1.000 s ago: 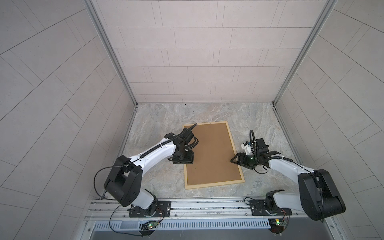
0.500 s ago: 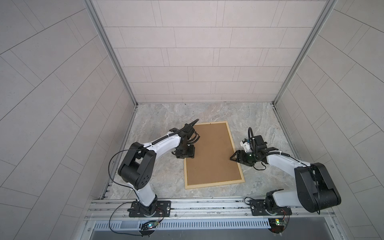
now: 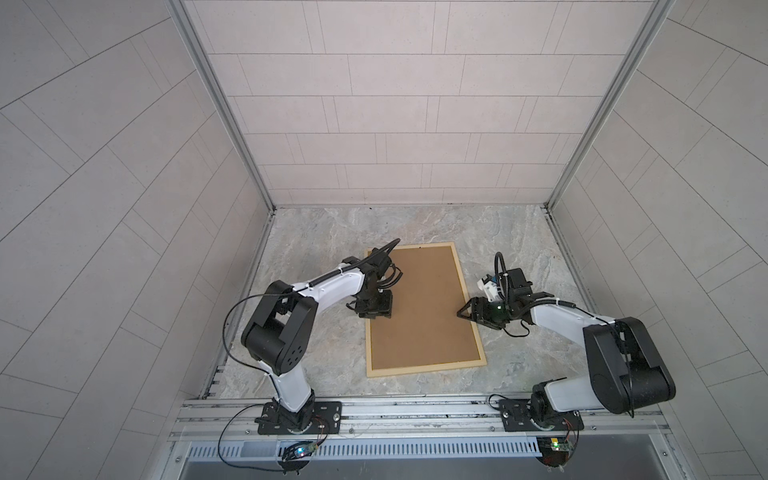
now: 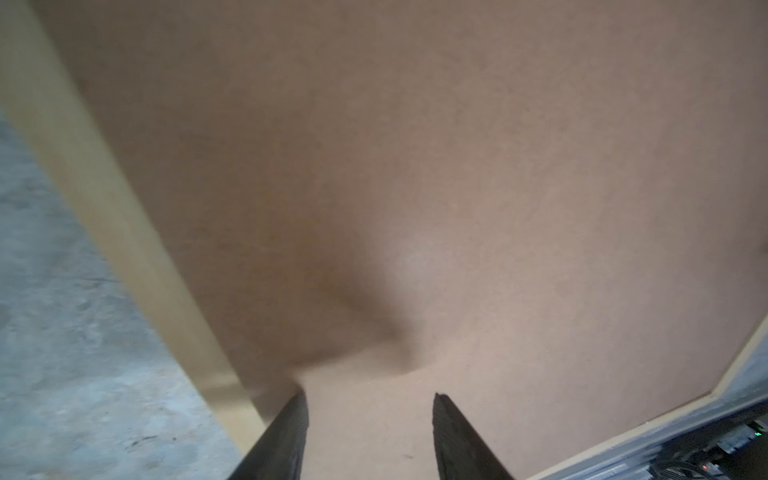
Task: Put the photo into the frame
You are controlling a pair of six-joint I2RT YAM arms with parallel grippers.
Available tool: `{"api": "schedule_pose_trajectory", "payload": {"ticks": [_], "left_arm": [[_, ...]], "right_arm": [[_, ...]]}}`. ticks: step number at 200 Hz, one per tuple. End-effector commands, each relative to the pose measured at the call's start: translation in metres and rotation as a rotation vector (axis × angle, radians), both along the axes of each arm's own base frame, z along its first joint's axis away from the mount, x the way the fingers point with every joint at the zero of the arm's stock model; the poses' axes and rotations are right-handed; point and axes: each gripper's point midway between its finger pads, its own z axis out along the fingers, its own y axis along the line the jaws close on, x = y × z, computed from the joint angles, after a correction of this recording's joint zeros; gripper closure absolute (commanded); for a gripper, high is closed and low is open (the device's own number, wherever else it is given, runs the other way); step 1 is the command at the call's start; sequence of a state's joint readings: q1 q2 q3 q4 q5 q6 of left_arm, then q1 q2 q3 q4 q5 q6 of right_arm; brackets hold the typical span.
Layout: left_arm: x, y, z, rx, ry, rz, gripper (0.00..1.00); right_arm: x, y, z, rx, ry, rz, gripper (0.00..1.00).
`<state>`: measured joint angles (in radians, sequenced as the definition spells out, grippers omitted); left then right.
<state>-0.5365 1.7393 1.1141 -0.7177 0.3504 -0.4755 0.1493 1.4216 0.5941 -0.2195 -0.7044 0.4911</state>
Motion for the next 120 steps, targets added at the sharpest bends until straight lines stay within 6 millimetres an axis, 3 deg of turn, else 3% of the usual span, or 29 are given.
{"api": "schedule_pose_trajectory", "payload": {"ticks": [1,74,120], "left_arm": [[-0.005,-0.009,0.004,-0.058,0.006,0.006,0.45],[0.000,0.041,0.026,0.059,-0.069,0.075,0.44],[-0.014,0.037,0.007,0.034,0.009,0.040,0.44]], "right_arm": [[-0.019,0.000,-0.020,-0.002,0.082,0.003,0.27],[-0.021,-0.004,-0.009,-0.019,0.058,-0.005,0.27],[-0.025,-0.006,-0.012,-0.034,0.066,0.002,0.26]]}}
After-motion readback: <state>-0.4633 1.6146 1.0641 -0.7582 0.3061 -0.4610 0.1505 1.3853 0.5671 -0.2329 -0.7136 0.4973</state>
